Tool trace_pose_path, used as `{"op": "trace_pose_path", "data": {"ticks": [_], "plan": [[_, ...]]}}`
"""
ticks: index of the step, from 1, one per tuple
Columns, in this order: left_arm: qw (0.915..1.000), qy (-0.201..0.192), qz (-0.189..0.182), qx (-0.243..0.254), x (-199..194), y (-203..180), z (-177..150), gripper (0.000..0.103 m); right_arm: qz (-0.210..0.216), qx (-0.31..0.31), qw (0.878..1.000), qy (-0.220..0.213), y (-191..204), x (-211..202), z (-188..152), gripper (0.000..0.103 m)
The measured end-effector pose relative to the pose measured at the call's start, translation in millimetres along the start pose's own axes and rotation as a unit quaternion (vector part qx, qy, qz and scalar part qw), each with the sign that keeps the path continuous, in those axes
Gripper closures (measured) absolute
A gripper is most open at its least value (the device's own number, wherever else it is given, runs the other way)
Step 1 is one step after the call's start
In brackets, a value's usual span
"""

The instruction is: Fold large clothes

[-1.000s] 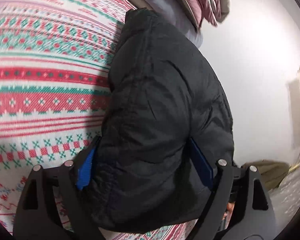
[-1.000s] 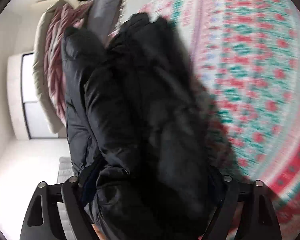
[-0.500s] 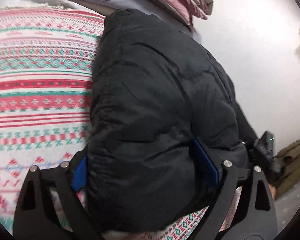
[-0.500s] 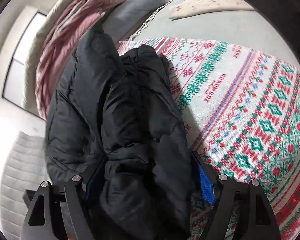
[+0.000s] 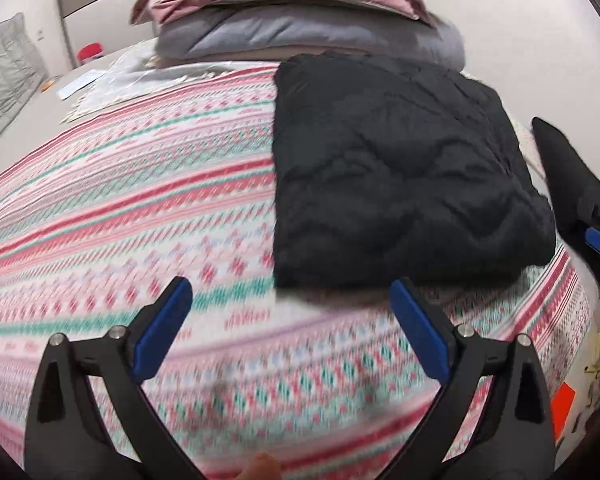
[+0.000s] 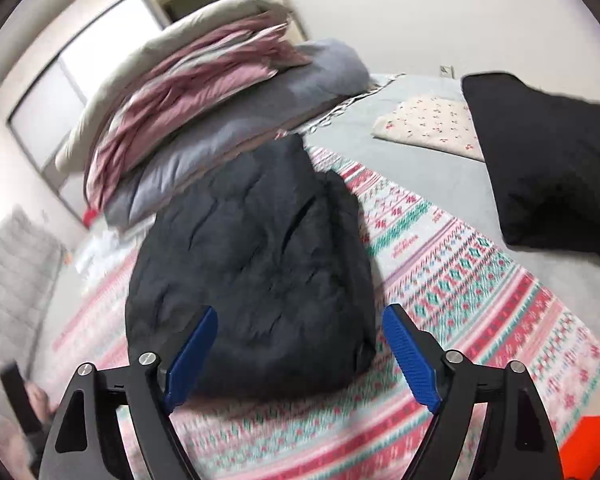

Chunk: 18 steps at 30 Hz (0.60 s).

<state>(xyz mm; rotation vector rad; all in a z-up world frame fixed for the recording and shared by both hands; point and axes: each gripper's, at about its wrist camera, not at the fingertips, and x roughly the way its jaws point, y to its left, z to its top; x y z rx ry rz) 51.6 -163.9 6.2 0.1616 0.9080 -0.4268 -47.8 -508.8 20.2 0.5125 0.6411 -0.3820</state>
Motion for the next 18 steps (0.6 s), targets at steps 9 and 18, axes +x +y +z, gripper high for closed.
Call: {"op": "trace_pose_path", "data": {"ticks": [9, 18], "plan": [[0.9993, 0.012, 0.032, -0.017, -24.1, -16.3, -11.4, 0.002, -0.076, -0.101, 0.99, 0.06, 45.3, -9.9, -39.9, 0.006], [0.9981, 0.053, 0.019, -0.027, -8.3, -15.7, -21.4, 0.002, -0.106, -0.162, 0.976, 0.095, 70.1, -5.6, -58.3, 0.006]]}}
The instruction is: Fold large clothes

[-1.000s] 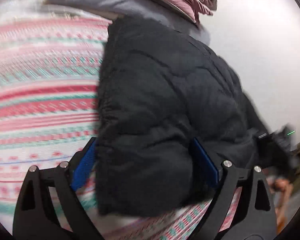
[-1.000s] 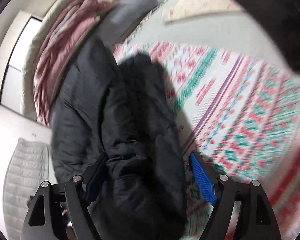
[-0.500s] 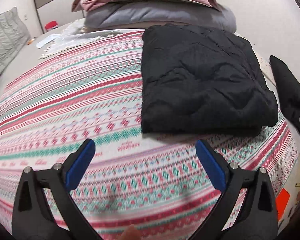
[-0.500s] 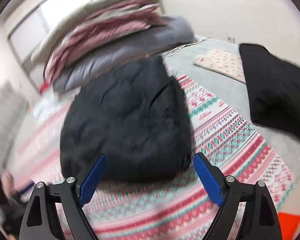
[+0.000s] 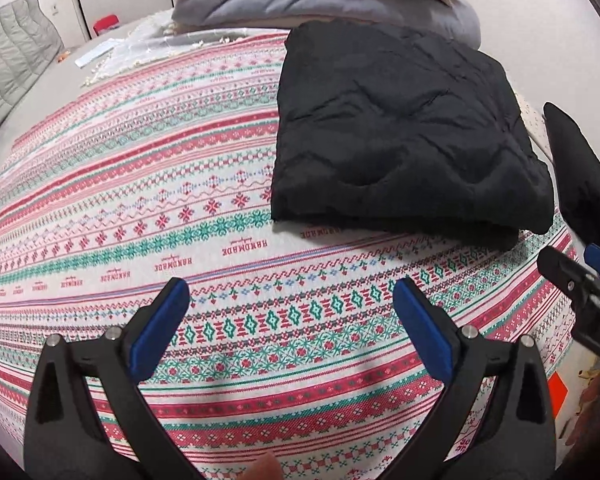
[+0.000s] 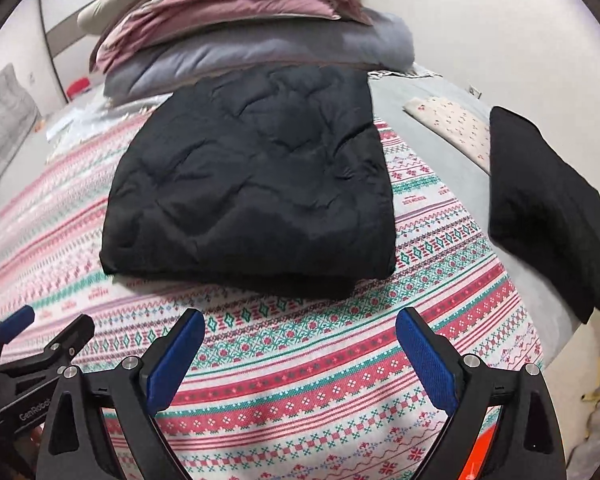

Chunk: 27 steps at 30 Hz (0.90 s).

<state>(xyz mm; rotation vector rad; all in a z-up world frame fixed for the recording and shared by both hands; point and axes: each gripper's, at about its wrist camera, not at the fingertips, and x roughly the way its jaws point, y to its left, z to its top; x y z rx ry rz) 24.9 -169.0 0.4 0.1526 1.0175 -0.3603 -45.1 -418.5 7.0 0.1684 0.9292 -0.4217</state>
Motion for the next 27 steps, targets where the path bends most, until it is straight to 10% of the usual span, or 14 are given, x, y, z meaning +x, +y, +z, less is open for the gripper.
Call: {"op": "trace_pose_path", "data": {"ticks": [27], "plan": [[0.9998, 0.017, -0.014, -0.002, 5.6, -0.9, -2.7, 0.002, 0.007, 0.008, 1.0, 0.011, 2.5, 10.1, -3.2, 0.006]]}}
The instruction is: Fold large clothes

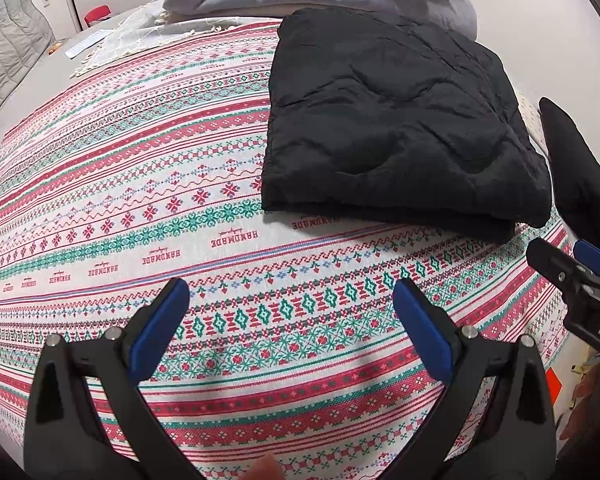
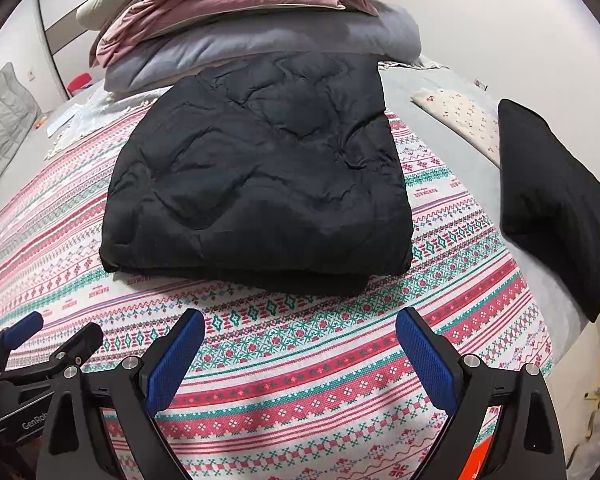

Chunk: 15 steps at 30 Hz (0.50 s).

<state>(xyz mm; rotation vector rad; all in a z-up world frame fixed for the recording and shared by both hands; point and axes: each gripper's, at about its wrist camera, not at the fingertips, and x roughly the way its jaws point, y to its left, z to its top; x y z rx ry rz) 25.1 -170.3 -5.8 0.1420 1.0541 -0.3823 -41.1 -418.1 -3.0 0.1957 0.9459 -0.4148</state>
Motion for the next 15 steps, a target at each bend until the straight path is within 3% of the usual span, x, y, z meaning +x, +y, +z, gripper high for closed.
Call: {"op": "trace_pose_path", "data": {"ticks": [15], "plan": [[1.0, 0.002, -0.001, 0.001, 0.1, -2.1, 0.8, 0.002, -0.001, -0.001, 1.0, 0.003, 2.2, -0.2, -2.2, 0.006]]}}
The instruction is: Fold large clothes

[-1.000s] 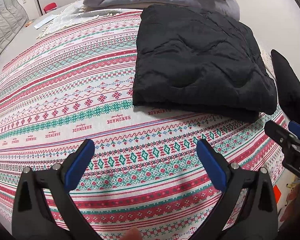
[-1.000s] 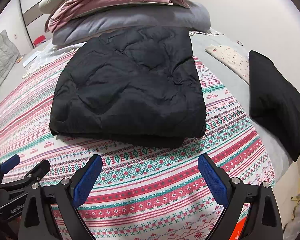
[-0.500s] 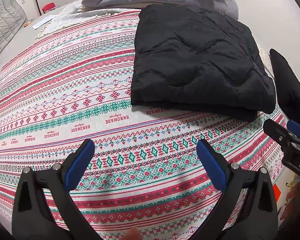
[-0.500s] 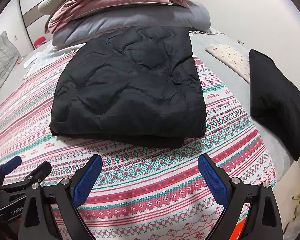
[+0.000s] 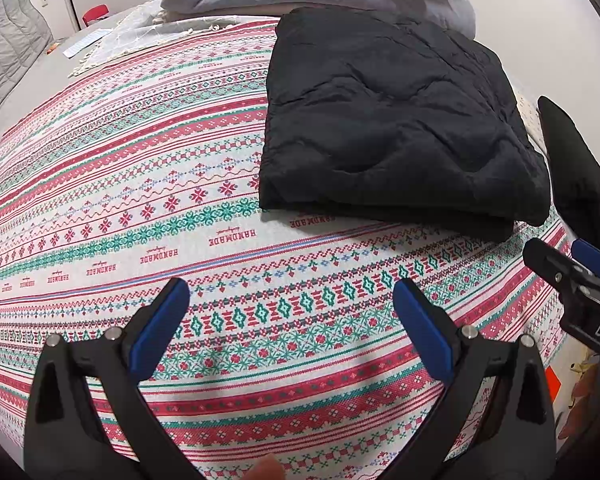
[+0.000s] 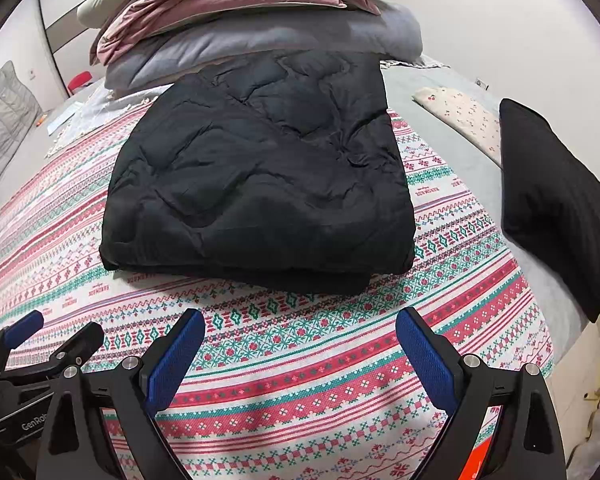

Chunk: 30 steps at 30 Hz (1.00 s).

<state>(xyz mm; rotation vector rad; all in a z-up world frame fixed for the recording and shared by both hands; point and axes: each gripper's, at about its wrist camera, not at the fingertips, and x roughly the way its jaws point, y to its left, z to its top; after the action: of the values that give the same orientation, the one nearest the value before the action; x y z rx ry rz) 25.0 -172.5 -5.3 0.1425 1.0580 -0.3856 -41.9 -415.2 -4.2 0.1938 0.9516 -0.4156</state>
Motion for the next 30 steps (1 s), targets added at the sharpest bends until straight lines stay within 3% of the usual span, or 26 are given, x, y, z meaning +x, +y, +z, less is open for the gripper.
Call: {"op": "trace_pose_path", "data": {"ticks": [30], "plan": [[0.9999, 0.006, -0.011, 0.006, 1.0, 0.8, -1.3, 0.002, 0.003, 0.004, 1.0, 0.003, -4.2, 2.0, -0.1, 0.006]]}}
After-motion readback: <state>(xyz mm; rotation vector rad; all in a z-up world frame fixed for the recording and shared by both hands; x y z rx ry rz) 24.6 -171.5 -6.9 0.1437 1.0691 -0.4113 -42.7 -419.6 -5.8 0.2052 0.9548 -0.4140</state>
